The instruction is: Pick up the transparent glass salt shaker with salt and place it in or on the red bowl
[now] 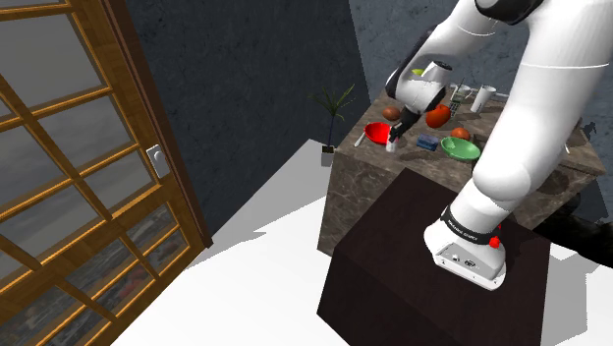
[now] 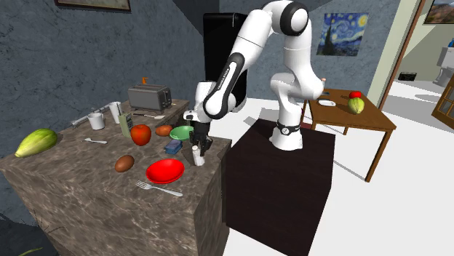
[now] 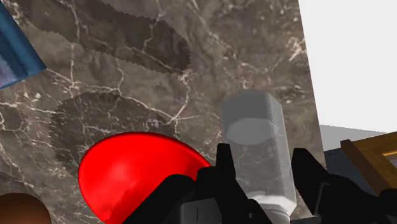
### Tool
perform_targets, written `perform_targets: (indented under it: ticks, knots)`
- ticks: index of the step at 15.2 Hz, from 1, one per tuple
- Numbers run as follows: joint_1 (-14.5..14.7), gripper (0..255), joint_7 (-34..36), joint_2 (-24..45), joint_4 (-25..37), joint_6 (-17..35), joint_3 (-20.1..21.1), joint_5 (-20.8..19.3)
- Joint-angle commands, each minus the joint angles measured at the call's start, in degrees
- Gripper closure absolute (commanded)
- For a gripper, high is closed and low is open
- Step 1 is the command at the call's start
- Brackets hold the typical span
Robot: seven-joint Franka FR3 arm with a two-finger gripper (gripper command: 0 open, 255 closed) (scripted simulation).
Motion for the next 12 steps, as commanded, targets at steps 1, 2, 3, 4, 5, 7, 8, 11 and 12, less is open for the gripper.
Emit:
perform_targets:
  ticks: [1, 2, 3, 4, 5, 7, 8, 11, 12]
  knots:
    - [1.97, 255, 3.56, -2.01, -0.82, -0.74, -2.4, -4.19]
    - [2.8, 255, 5.18, -2.98, -1.14, -1.14, -3.55, -6.22]
    - [3.59, 255, 6.83, -3.95, -1.44, -1.54, -4.68, -8.31]
    - [4.38, 255, 8.5, -4.94, -1.71, -1.95, -5.81, -10.44]
    - [5.09, 255, 10.21, -5.95, -1.97, -2.37, -6.87, -12.64]
    - [6.32, 255, 13.71, -8.01, -2.41, -3.27, -8.84, -17.17]
    - [6.83, 255, 15.49, -9.05, -2.59, -3.75, -9.71, -19.48]
    - [7.44, 255, 19.19, -11.28, -2.87, -4.84, -11.09, -24.34]
    - [6.85, 255, 17.3, -9.18, -0.24, -6.15, -10.6, -21.94]
